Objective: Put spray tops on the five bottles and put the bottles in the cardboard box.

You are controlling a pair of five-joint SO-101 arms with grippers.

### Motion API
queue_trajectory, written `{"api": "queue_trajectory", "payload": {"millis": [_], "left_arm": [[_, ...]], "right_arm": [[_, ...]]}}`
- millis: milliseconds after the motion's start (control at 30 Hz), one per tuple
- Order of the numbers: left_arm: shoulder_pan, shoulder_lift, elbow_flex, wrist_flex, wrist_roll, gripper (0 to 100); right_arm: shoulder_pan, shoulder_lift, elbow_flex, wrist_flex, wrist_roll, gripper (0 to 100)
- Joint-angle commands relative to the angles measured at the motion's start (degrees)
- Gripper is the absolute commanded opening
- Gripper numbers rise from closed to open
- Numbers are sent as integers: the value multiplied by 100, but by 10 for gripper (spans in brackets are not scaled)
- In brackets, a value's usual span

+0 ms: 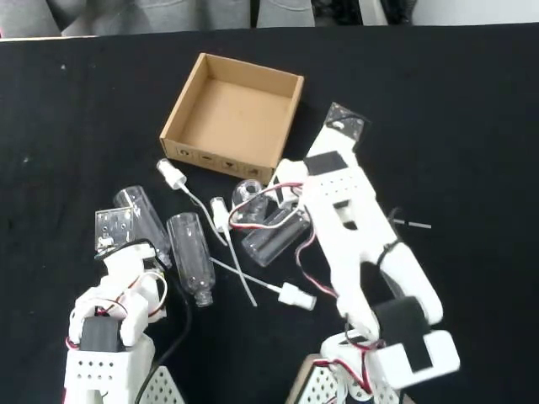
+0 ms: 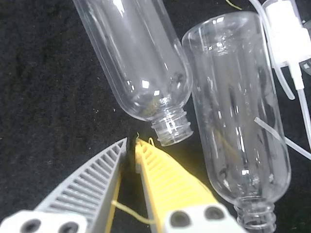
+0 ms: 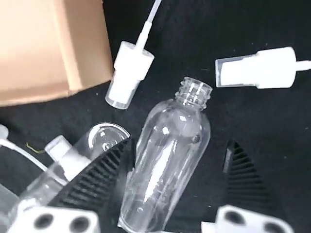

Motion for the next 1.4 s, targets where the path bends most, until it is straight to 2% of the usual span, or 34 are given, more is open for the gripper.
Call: {"api": "queue_trajectory", "payload": {"millis": [0, 267, 500, 800, 1167, 1367], "left_arm": [[-57, 62, 84, 26, 53, 30], [-57, 62, 84, 26, 53, 30], [-57, 62, 84, 26, 53, 30], [-57, 62, 84, 26, 53, 30], [-57, 62, 84, 26, 53, 30], [-57, 62, 84, 26, 53, 30]], "right_arm": [[-44, 136, -400, -9, -246, 269], [290, 629, -391, -264, -264, 249], [563, 611, -409, -246, 97, 7], [879, 31, -400, 246, 185, 18], [1371, -426, -400, 536, 1389, 18], [1433, -426, -400, 536, 2347, 18]]}}
